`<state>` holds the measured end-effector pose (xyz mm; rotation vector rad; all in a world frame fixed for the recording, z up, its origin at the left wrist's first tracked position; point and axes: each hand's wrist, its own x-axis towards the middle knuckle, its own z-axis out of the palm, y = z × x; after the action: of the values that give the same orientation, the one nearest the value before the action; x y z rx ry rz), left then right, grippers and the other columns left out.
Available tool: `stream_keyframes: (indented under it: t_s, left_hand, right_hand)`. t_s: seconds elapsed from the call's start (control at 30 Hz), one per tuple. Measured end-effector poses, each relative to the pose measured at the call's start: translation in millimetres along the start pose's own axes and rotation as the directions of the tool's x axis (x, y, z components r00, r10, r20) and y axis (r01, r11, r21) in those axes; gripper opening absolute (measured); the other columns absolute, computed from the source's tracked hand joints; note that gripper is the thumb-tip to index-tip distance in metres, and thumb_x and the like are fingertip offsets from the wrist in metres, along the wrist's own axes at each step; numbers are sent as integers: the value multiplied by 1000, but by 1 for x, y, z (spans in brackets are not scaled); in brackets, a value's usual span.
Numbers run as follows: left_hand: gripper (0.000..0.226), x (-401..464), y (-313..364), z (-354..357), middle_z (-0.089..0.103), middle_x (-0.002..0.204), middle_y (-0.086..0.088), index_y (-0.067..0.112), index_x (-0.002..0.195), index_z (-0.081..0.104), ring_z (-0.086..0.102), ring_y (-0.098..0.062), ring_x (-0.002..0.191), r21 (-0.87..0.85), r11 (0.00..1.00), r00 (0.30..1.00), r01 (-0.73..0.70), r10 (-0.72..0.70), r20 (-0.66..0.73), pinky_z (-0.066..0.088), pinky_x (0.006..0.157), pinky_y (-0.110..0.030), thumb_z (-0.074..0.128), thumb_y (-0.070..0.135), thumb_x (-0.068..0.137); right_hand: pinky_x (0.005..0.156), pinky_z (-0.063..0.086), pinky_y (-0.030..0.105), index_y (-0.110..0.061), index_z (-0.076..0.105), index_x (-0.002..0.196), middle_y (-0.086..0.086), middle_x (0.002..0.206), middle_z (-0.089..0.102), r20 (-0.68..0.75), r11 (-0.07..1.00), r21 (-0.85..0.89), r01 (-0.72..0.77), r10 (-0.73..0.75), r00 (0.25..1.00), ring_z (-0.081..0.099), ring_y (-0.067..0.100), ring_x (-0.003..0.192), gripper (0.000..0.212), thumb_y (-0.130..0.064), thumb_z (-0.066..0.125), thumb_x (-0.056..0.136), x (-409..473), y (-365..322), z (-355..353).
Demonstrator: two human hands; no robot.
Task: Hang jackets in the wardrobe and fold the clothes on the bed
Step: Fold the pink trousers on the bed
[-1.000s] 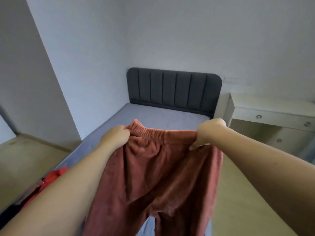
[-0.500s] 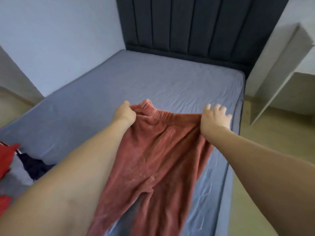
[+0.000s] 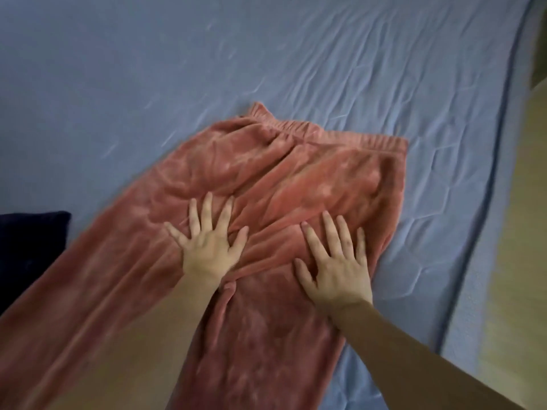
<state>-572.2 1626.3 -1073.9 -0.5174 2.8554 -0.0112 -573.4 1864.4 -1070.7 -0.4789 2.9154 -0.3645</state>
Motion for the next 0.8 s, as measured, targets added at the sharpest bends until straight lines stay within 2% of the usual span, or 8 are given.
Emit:
stream_keyframes:
  t_s: [0.23,0.47,0.6,0.67,0.73,0.77,0.8]
  left_hand:
    - [79,6,-2,2,1,165,-1,41,154,14,-7,-28,150,-9,999,996,-43,43,-84,-6,107,-75,8,72,82]
    - [75,8,-6,4,-8,164,4,44,153,5,-14,-25,150,-12,999,996,-41,39,-86,-5,108,-75,8,73,85]
    - [70,6,-6,-2,-7,164,10,46,152,9,-16,-20,150,-115,993,996,-36,26,-90,-12,109,-70,16,74,88]
    - [66,3,-10,-4,-3,164,14,49,151,14,-13,-14,150,-246,969,996,-35,13,-90,-17,111,-63,23,72,90]
    - [55,-10,-16,-4,12,163,13,46,148,30,1,-11,150,-487,871,990,-74,5,-141,-14,117,-53,34,60,95]
    - [44,-26,-19,-7,30,158,10,41,141,47,17,-12,148,-697,710,990,-101,2,-142,-5,121,-48,41,49,98]
    - [32,-46,-26,-5,52,143,8,35,123,66,39,-14,138,-901,423,995,-96,13,-100,11,122,-45,48,39,98]
  right_hand:
    - [119,1,54,-35,25,152,4,162,15,-62,1000,-5,27,-27,998,8,27,150,70,-60,38,88,0,4,4]
    - [119,1,52,-35,29,150,2,162,18,-150,999,-26,39,-43,988,11,26,149,66,-59,30,89,1,2,11]
    - [120,4,51,-34,34,148,1,160,25,-221,998,-53,15,-26,975,17,25,148,65,-57,23,88,1,0,15]
    - [120,4,51,-33,37,147,0,158,28,-272,999,-51,17,-31,962,20,24,147,66,-56,20,87,-1,-1,16]
    - [120,1,49,-31,36,147,1,158,29,-340,999,-51,1,-19,940,20,23,147,69,-56,17,85,-4,-1,19]
    - [120,-1,49,-29,35,148,3,158,29,-375,999,-45,-21,3,927,19,24,147,70,-55,18,86,-8,-1,20]
    - [120,-1,49,-26,34,148,5,158,28,-419,998,-27,-57,40,907,17,26,147,69,-56,22,87,-16,-3,22]
